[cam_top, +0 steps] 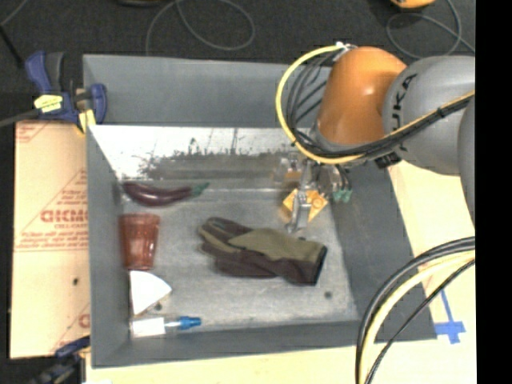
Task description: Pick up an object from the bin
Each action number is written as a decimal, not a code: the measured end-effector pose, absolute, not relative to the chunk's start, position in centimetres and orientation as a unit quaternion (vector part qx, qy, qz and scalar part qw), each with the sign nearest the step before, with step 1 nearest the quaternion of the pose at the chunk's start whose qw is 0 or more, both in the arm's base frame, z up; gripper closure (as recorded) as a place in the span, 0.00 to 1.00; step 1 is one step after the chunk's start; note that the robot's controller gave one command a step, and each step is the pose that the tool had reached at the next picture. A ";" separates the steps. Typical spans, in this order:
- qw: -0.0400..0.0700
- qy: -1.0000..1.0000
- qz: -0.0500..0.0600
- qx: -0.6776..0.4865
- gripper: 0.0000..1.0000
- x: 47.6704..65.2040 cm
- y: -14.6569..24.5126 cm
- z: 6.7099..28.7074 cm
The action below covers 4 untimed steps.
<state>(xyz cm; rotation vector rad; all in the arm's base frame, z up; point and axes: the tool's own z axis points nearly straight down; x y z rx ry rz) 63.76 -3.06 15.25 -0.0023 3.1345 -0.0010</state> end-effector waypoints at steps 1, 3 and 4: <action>0.003 0.999 0.000 0.049 0.00 61.5 -0.3 11.8; 0.006 0.999 0.000 -0.043 1.00 60.0 4.0 7.8; 0.006 0.999 0.000 -0.043 1.00 60.0 4.0 7.8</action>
Offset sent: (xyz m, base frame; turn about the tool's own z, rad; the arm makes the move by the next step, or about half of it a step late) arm -0.0392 0.0715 -0.0753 -0.0835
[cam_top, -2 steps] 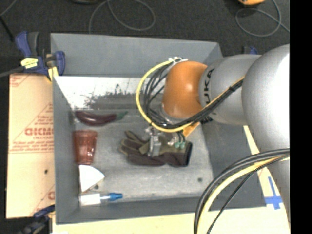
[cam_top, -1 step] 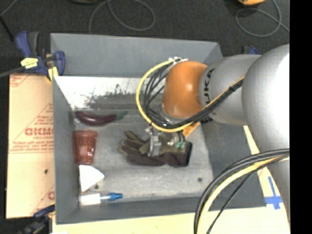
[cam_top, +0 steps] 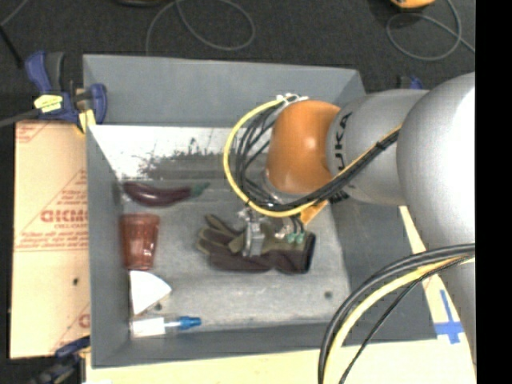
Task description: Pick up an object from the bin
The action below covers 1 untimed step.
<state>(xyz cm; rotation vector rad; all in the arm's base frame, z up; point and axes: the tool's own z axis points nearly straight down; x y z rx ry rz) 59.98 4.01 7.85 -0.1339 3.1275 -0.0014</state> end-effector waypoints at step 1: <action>0.008 0.999 -0.001 -0.041 1.00 61.2 3.7 20.6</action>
Offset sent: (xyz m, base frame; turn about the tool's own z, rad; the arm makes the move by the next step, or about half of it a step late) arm 0.0000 0.0000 0.0000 0.0000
